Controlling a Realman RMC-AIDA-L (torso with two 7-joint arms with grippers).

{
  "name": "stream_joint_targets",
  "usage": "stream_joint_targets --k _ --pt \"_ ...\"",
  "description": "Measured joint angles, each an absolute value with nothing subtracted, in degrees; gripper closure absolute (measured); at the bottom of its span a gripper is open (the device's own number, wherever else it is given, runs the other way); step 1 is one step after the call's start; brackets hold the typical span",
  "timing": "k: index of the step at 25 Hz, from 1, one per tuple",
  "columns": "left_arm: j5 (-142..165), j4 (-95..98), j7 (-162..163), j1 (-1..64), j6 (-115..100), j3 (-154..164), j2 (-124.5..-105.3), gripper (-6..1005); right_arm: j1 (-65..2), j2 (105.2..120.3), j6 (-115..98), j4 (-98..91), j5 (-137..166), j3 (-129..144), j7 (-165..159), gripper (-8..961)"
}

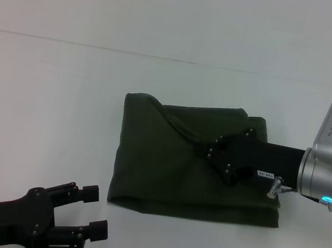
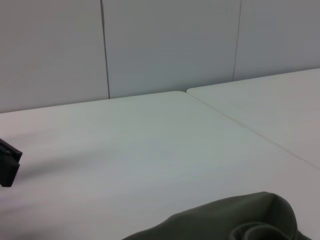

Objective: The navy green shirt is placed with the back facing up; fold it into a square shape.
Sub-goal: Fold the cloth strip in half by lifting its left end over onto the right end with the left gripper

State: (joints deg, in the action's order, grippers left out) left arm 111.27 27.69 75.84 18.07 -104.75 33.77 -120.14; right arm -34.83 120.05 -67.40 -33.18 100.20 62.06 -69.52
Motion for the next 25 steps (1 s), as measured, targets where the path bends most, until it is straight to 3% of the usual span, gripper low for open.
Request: stream_joint_targets --k 14,16,25 --pt "111.3 27.2 75.7 18.4 -104.6 33.7 -120.14 62 -35.0 120.15 -66.9 -31.6 100.3 62.3 -69.1 903" --pt "111.3 27.2 75.7 18.4 -104.6 33.7 -120.14 62 -35.3 120.16 -66.5 -31.2 100.3 62.3 -69.0 785" --pt "111.3 27.2 75.7 18.4 -104.6 33.7 -120.14 62 -35.5 120.23 -66.7 -31.2 99.9 62.3 -69.0 781"
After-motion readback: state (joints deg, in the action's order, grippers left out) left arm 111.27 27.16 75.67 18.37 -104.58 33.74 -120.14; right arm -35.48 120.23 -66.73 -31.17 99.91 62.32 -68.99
